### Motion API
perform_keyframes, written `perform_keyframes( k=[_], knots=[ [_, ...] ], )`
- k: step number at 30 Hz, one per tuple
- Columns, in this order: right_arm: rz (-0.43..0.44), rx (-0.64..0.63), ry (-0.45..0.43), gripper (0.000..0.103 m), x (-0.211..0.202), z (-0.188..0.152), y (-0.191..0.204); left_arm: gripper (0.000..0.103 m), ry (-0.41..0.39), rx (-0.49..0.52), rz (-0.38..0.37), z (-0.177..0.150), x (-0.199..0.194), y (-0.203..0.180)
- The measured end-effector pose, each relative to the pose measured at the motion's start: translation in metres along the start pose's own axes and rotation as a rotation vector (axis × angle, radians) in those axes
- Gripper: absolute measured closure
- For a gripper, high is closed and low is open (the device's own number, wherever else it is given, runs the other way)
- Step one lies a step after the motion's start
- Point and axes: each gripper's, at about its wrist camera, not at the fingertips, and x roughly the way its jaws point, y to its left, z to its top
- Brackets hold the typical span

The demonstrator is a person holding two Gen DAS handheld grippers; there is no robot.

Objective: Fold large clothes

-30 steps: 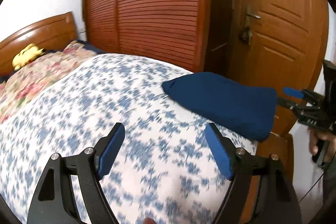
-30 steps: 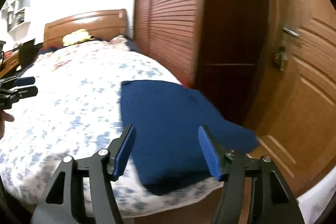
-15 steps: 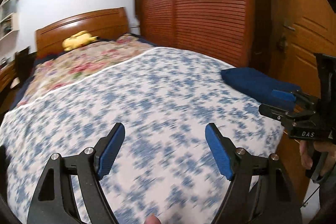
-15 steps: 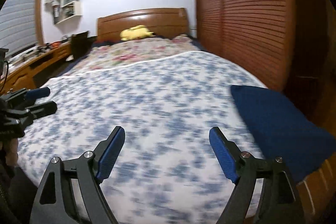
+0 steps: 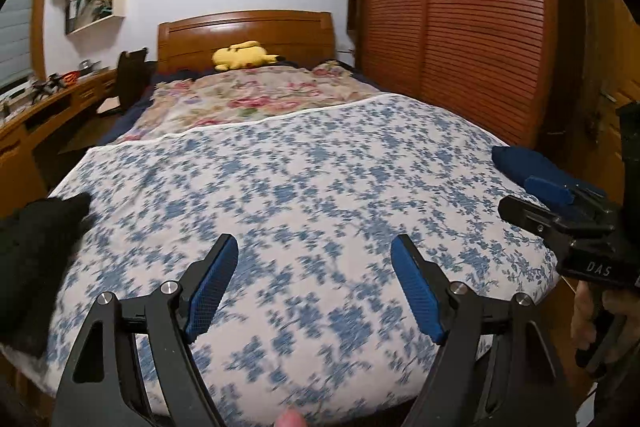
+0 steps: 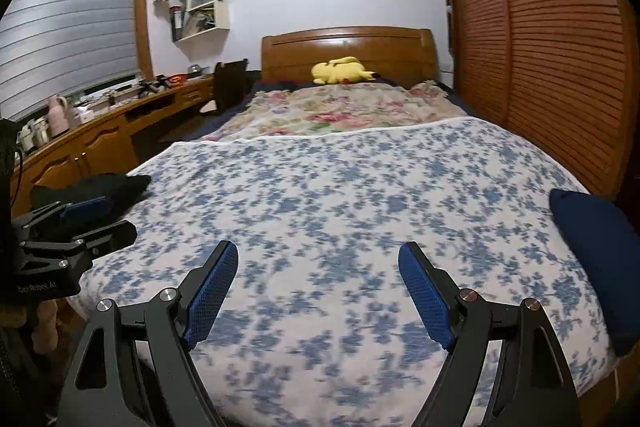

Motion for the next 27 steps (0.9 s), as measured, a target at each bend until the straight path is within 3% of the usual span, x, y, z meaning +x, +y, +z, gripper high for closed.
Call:
perform_keyframes(
  k=[10,27],
  knots=[
    [0.015,-0.007,-0.034,0.019,0.002,-0.003,0.007,0.024,-0.052,-0.032,0.056,-0.009,-0.040,0.024],
    [0.020,-0.023,-0.053,0.019,0.024,-0.015,0.004,0.024,-0.081,-0.068,0.111,-0.020,-0.051,0.036]
  ],
)
